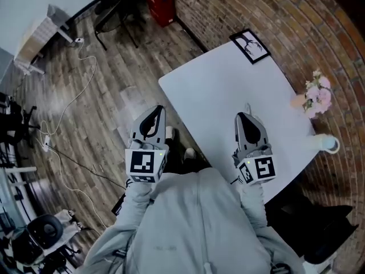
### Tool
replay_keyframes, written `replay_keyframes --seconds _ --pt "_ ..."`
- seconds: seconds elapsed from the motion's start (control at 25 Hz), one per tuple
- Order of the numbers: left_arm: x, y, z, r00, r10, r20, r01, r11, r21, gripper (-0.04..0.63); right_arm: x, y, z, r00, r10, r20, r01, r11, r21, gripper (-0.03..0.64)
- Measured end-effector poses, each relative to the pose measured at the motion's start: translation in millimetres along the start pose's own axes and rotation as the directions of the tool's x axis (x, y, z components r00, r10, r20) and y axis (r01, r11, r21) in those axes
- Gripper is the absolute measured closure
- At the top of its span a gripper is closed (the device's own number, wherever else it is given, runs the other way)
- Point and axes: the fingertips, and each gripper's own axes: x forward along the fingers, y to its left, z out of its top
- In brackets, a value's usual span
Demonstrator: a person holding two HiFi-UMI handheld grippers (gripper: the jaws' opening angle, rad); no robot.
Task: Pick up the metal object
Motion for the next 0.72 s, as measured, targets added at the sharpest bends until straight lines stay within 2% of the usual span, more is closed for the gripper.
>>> replay_keyframes --seconds 0.2,0.32,0.56,0.64,0.72 --pt "56.3 -40.3 14.5 0.985 -0.170 0.009 0.169 0.985 0.036 0.563 -28.8 -48.2 -4.7 0.984 -0.180 0.001 0.180 0.984 0.019 0.592" --pt "93.0 -67.9 26.8 0.954 -0.299 0.013 0.298 0.952 0.070 0.563 -49.2 -77.1 -5.8 0.946 -0.323 -0.004 0.323 0.946 0.029 0.592" --pt "165.0 -115.8 46.2 0.861 -0.508 -0.002 0.505 0.856 0.114 0.563 -83.2 -121.5 -5.5 0.827 -0.561 -0.028 0.562 0.826 0.034 0.592" --pt "187.1 -136.1 51.9 0.817 -0.577 -0.014 0.574 0.809 0.127 0.563 -95.2 -134.7 -6.6 0.772 -0.635 -0.041 0.636 0.771 0.041 0.592" --pt "205.4 -156.8 55.4 0.761 -0.648 -0.033 0.646 0.751 0.139 0.563 -107.9 -142.6 -8.5 0.704 -0.708 -0.057 0.710 0.702 0.054 0.592"
